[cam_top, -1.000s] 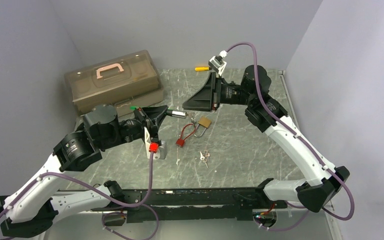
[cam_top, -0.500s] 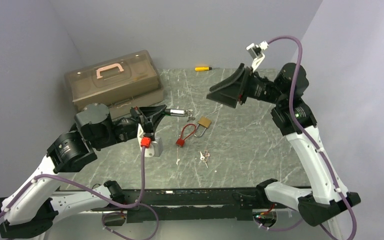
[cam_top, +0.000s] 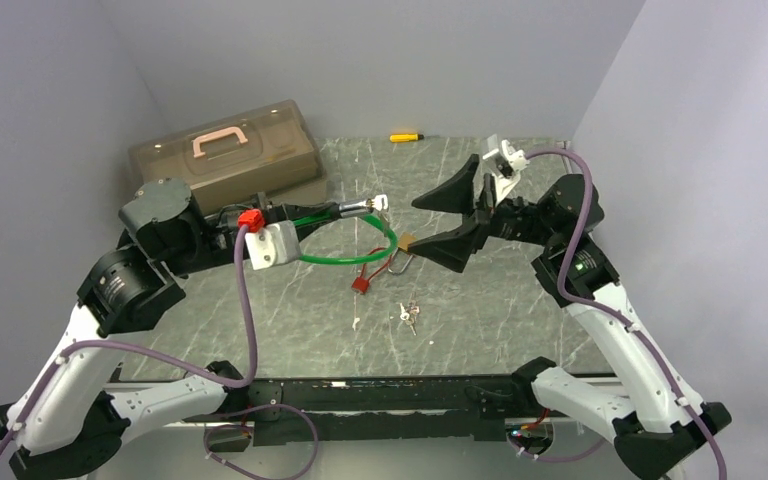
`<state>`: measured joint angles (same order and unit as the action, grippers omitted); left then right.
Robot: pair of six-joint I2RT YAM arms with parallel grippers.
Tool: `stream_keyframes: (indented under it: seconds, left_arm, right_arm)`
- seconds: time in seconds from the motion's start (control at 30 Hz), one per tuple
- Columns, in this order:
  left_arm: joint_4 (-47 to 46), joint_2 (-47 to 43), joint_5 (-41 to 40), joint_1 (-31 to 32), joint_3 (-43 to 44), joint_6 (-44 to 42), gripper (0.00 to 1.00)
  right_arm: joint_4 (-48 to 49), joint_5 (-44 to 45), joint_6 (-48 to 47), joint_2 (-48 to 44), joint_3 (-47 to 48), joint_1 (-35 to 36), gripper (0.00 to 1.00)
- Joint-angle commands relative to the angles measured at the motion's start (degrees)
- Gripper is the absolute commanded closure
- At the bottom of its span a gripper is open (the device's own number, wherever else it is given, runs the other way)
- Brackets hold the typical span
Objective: Unlock with the key
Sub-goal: Unlock the lock.
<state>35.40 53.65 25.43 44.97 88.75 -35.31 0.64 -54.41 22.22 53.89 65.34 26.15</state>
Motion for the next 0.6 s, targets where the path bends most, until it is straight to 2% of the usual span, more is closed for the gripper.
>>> stream_keyframes:
  seconds: [0.0,0.13,0.4,0.47,0.57]
  left_arm:
    - [-2.4,1.0,5.0,-0.3,3.4,4.6,1.00]
    - [-2.2,1.8,5.8,-0.8,4.6,5.7,1.00]
    - [-2.8,2.1,5.4,-1.3,5.6,5.8,1.00]
    - [-3.0,2.4,5.5,-1.4,6.4,6.0,1.00]
    - [-3.2,2.5,5.9,-1.6,7.4,6.7,1.00]
  right_arm:
    - [0.0,1.5,-10.7,2.2,6.3,5.6,0.03]
    - [-5.7,2.1,-15.7,5.8,11.2,10.0,0.04]
    - [-5.6,3.6,-16.7,7.3,9.9,13.2,0.14]
    - [-5.3,3.9,-16.6,7.2,9.3,13.3,0.22]
    - [-6.1,5.4,-17.2,7.5,9.4,13.3,0.47]
